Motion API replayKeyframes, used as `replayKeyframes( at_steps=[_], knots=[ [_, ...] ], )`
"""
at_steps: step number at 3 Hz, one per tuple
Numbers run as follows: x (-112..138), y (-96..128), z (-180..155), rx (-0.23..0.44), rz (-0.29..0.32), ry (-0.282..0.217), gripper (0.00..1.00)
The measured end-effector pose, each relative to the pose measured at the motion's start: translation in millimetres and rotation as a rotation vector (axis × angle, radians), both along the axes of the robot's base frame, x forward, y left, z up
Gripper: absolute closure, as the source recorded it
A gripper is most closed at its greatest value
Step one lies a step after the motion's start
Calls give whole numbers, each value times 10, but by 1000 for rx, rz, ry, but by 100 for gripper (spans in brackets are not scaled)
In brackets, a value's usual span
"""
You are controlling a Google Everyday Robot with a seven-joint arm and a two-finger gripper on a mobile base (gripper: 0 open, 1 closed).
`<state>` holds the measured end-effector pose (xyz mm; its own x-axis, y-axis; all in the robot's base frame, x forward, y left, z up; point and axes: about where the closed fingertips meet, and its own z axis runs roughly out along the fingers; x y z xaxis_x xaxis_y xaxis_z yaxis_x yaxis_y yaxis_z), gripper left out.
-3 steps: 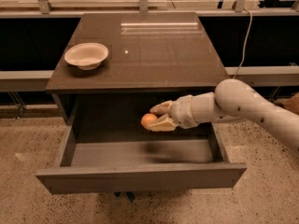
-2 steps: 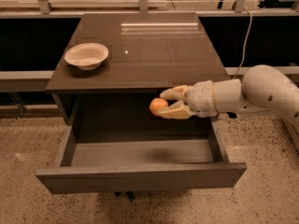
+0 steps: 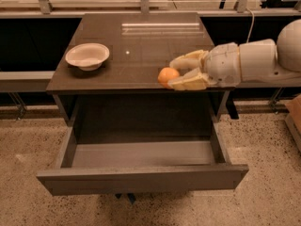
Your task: Pick orange from top drawer and place on counter
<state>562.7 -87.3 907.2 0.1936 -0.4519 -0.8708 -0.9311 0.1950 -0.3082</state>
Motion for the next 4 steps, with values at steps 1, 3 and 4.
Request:
replayKeyframes(
  at_steps=[1, 3, 4],
  knots=[
    [314, -15, 311, -28, -60, 25, 100],
    [960, 264, 263, -47, -191, 232, 100],
    [1129, 479, 38, -38, -202, 318, 100]
  ],
)
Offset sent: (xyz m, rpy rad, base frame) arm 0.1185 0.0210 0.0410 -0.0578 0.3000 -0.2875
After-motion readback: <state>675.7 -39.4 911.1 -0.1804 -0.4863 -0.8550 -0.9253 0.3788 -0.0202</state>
